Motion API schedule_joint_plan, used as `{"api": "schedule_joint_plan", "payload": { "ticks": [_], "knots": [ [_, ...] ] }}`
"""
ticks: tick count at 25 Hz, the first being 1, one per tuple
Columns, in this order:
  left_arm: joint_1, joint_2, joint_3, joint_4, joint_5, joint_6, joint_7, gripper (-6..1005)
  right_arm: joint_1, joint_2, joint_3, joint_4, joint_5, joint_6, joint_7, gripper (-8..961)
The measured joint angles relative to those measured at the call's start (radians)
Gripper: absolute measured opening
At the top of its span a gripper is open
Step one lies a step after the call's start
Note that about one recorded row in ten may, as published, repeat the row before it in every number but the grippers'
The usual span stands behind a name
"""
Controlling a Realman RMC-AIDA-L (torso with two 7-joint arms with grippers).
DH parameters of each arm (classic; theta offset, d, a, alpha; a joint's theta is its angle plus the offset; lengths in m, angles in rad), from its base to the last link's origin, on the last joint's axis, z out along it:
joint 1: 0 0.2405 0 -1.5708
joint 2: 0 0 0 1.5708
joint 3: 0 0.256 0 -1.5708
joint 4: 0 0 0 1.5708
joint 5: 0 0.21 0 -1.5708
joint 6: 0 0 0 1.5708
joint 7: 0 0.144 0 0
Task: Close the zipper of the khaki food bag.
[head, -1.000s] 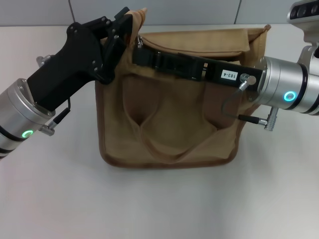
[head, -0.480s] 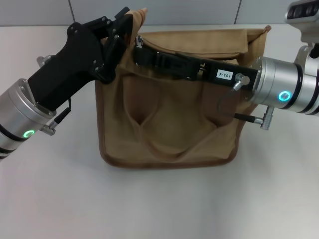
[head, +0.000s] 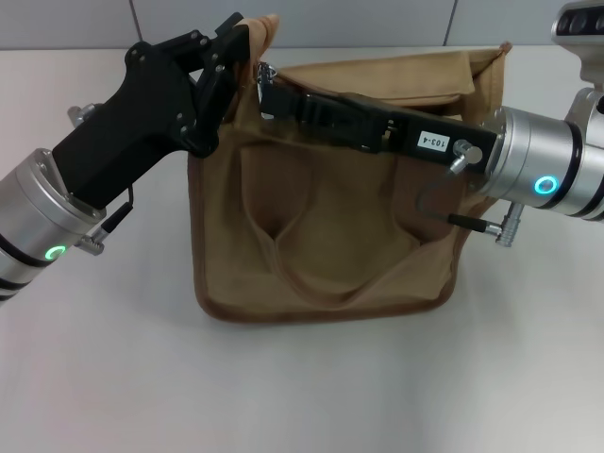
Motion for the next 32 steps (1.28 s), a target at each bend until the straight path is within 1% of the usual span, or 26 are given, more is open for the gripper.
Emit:
{"api": "schedule_joint_plan", "payload": {
  "ticks": [1,11,25,32],
  "knots": [
    [0.000,0.000,-0.001,0.000,0.000,-0.004,0.002,44,-0.001,0.000,0.001,0.000,0.000,-0.003,-0.006,18],
    [0.010,0.000,-0.015,0.003,0.000,-0.011,0.005,45,-0.031,-0.004,0.009,-0.014,0.002,0.004,-0.023,12],
    [0.025,0.002,-0.031,0.005,-0.002,-0.005,0.005,47,-0.058,-0.008,0.029,-0.029,0.002,0.059,-0.016,1],
    [0.025,0.001,-0.031,0.000,-0.005,-0.001,0.005,49,-0.073,-0.006,0.027,-0.029,0.047,-0.017,-0.050,7]
  ]
}}
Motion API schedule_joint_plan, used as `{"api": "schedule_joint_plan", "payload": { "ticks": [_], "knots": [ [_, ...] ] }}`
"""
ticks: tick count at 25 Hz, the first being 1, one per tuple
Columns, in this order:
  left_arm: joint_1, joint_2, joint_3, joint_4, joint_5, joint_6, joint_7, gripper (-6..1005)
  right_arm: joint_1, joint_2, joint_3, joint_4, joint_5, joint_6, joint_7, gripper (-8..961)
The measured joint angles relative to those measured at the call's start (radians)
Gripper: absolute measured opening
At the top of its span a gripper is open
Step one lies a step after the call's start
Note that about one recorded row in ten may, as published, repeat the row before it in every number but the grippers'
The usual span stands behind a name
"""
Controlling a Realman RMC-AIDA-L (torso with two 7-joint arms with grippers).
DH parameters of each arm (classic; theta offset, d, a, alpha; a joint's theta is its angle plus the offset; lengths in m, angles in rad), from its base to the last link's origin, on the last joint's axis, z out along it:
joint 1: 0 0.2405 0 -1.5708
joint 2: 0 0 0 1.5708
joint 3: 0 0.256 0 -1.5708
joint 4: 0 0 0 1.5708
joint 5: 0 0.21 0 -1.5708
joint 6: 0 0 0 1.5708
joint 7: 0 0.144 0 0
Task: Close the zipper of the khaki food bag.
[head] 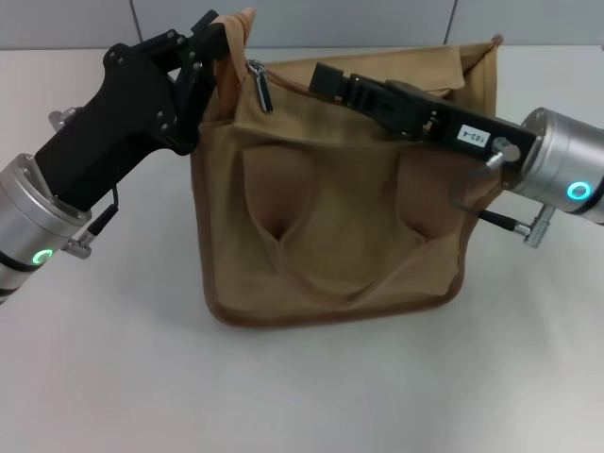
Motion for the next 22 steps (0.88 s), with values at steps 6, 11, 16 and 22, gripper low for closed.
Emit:
{"api": "schedule_joint_plan", "payload": {
  "ticks": [6,11,16,22],
  "knots": [
    [-0.005,-0.001,0.000,-0.012,-0.001,0.006,0.000,49,-0.015,0.001,-0.004,0.004,0.005,-0.105,-0.130,69],
    [-0.014,-0.001,0.000,-0.026,-0.001,0.017,0.000,50,-0.018,0.004,-0.002,0.021,0.005,-0.082,-0.153,220],
    [-0.031,-0.001,0.000,-0.045,-0.002,0.022,0.000,51,0.000,0.004,-0.006,0.048,0.005,-0.051,-0.155,424],
    [-0.045,-0.001,0.000,-0.056,-0.002,0.017,0.000,52,0.016,0.004,-0.006,0.073,0.002,-0.020,-0.159,543]
  ]
}}
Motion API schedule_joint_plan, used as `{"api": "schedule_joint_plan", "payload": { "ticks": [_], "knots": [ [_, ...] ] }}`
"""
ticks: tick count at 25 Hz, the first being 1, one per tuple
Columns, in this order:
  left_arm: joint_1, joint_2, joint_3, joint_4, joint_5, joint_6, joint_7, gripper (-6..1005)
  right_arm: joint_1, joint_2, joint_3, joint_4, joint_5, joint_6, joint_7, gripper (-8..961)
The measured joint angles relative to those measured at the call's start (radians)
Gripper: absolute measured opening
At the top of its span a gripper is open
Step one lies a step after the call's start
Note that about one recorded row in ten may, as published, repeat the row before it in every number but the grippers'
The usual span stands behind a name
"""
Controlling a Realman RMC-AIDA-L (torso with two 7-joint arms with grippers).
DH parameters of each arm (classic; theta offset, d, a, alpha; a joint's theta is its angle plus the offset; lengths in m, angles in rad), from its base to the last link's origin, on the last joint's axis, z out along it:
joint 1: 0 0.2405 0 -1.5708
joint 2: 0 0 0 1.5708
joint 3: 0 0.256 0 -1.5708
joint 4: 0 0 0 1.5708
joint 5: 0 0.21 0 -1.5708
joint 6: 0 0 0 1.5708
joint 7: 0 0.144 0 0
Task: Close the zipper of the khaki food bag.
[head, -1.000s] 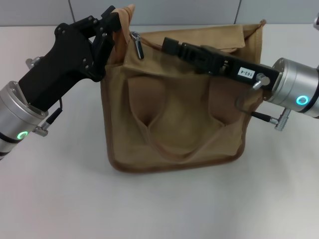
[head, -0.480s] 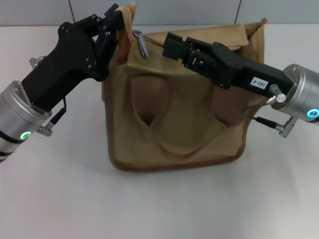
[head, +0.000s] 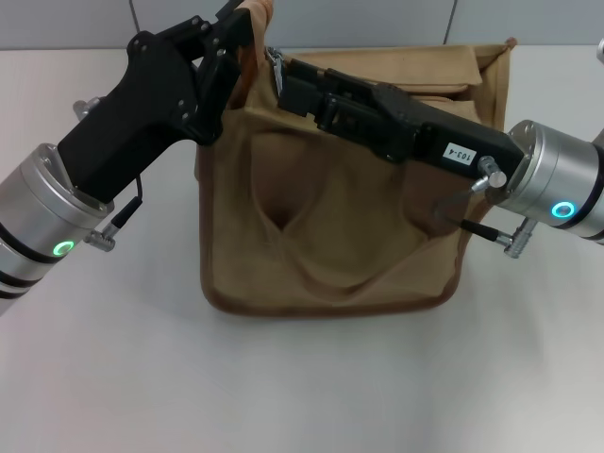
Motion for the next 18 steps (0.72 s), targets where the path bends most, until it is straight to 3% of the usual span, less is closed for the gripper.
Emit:
{"api": "schedule_joint_plan", "payload": {
  "ticks": [3,12,18],
  "knots": [
    [-0.001,0.000,0.000,0.000,0.000,-0.002,0.000,52,0.007,0.000,-0.009,0.007,-0.005,-0.016,0.000,603],
    [-0.004,0.000,0.000,-0.009,0.000,-0.005,0.000,54,0.021,0.000,-0.037,0.013,-0.012,-0.053,0.007,601],
    [0.003,0.000,0.000,-0.010,0.002,-0.001,0.000,55,0.007,0.000,-0.026,0.020,-0.007,0.018,0.033,603]
  ]
}}
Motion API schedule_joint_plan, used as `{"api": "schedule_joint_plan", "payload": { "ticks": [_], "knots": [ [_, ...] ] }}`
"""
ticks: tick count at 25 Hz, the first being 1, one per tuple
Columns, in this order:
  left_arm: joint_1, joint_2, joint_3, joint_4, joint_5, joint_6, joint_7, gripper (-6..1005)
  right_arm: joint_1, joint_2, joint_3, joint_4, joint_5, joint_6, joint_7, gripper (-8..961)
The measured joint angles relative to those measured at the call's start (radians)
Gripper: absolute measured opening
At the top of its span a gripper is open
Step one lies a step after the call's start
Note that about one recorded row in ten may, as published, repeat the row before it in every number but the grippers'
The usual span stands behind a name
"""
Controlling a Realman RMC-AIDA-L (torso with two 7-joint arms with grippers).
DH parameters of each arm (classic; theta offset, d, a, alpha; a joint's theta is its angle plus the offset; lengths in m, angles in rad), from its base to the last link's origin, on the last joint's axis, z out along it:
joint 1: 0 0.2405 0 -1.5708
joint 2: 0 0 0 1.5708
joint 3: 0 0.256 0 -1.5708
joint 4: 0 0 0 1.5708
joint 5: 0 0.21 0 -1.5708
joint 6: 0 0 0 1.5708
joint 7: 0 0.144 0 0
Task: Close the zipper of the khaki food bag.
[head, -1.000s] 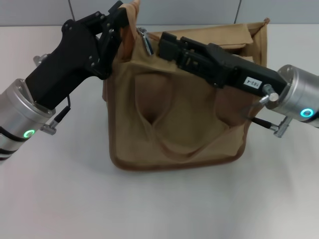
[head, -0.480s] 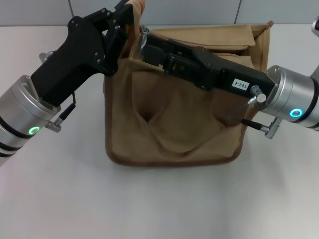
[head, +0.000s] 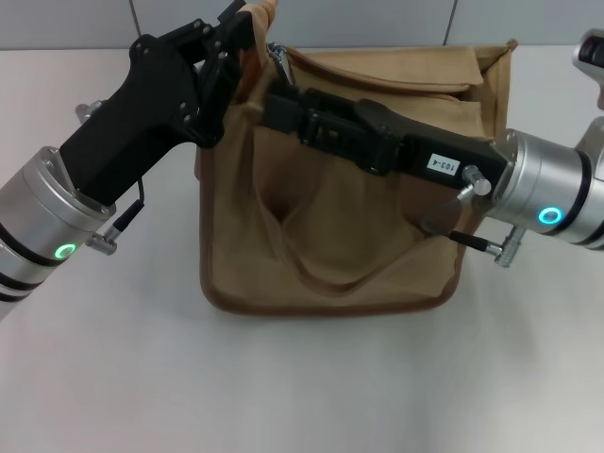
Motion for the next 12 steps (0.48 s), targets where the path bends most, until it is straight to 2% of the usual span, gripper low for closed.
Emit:
{"api": "schedule_joint_plan", "payload": {
  "ticks": [3,5,7,12],
  "knots": [
    [0.001,0.000,0.000,0.000,0.000,0.002,0.000,55,-0.008,0.000,0.000,-0.001,0.000,-0.031,0.000,601],
    [0.002,0.000,0.000,0.000,-0.001,0.004,0.000,55,-0.029,-0.002,0.000,-0.010,0.001,-0.116,-0.003,600],
    [0.002,0.000,0.000,-0.001,-0.001,0.004,0.000,56,-0.039,-0.003,0.003,-0.014,0.002,-0.138,-0.002,600],
    [0.002,0.000,0.000,-0.009,-0.001,0.007,0.000,57,-0.075,-0.006,0.033,-0.035,0.013,-0.073,0.045,599]
  ]
}}
